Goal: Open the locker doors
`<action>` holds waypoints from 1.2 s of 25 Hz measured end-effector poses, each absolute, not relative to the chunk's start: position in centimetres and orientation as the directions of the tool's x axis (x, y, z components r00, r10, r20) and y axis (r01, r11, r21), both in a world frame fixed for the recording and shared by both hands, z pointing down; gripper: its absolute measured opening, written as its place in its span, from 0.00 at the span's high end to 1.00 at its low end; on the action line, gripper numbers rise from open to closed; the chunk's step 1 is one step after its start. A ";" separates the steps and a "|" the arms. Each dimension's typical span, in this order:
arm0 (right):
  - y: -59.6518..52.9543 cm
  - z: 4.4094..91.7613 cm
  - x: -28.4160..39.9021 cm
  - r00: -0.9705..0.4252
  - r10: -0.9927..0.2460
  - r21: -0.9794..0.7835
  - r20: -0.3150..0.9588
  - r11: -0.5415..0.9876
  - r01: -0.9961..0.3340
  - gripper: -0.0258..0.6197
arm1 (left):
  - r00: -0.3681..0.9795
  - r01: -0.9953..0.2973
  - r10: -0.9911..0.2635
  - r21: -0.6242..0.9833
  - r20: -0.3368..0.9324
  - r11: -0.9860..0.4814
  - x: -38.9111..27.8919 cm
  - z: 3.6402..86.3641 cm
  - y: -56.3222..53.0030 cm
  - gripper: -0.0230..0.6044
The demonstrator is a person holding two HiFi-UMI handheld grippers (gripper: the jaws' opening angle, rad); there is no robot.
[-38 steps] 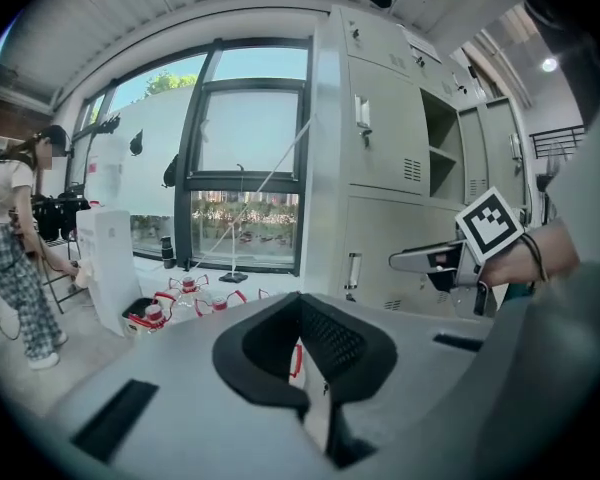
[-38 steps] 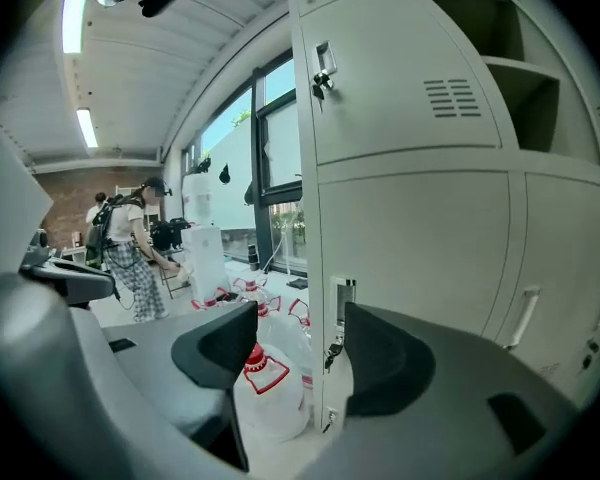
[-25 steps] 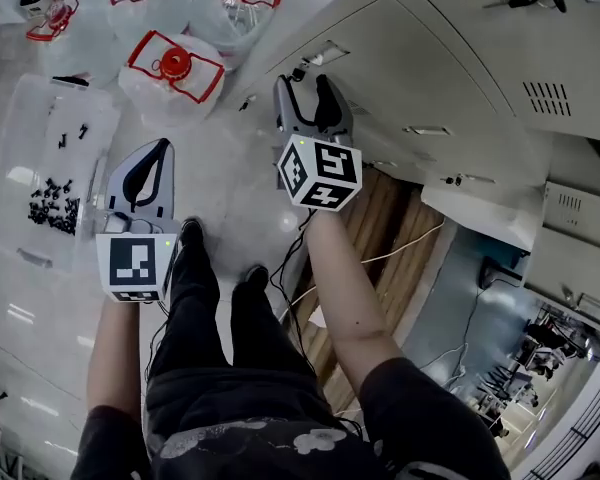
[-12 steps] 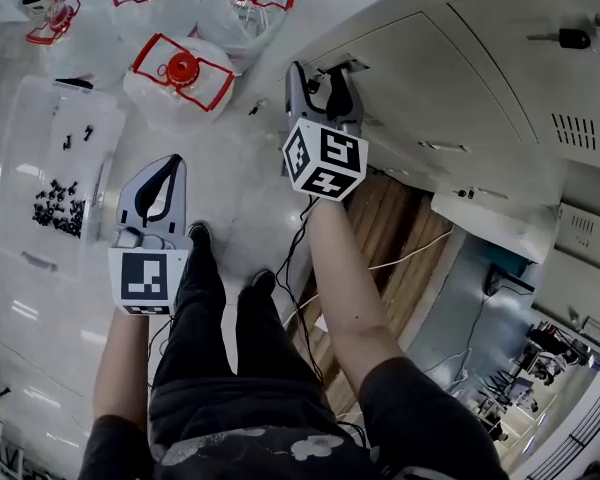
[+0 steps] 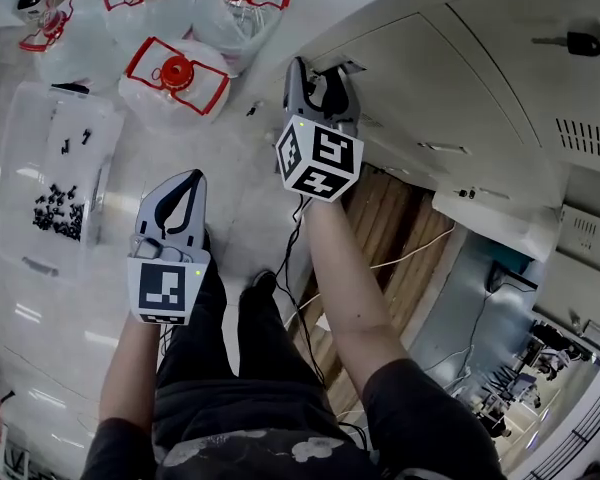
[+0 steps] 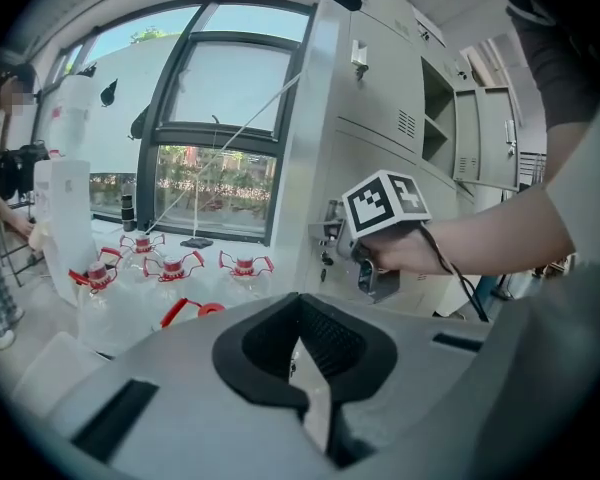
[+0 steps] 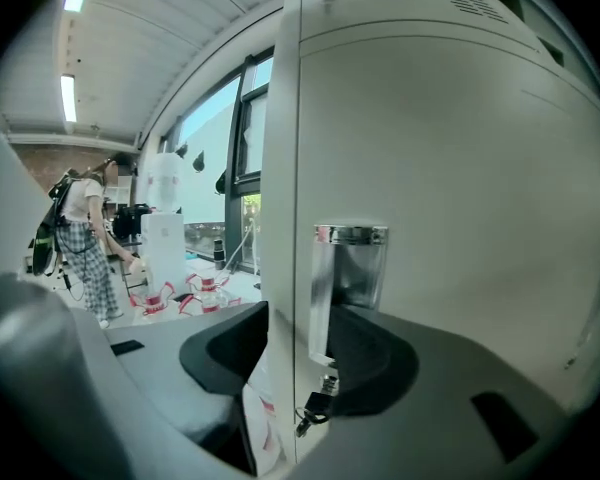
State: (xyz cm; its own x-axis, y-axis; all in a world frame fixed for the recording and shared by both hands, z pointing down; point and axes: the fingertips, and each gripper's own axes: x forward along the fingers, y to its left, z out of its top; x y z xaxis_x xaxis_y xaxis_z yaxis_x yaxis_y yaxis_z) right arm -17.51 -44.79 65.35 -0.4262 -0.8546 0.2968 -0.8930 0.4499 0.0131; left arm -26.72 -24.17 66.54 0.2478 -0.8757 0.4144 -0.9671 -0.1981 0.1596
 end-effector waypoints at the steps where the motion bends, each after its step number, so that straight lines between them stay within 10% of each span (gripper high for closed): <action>1: -44.9 65.3 -17.2 -0.420 -0.857 -0.005 0.298 0.438 -0.899 0.67 | 0.248 -0.967 -0.875 0.160 0.416 -0.198 -26.7 66.6 -24.3 0.95; 30: -36.9 65.5 -14.9 -0.429 -0.808 -0.137 0.405 0.410 -0.902 0.76 | 0.269 -0.963 -0.858 0.107 0.438 -0.247 -23.1 65.7 -19.4 0.95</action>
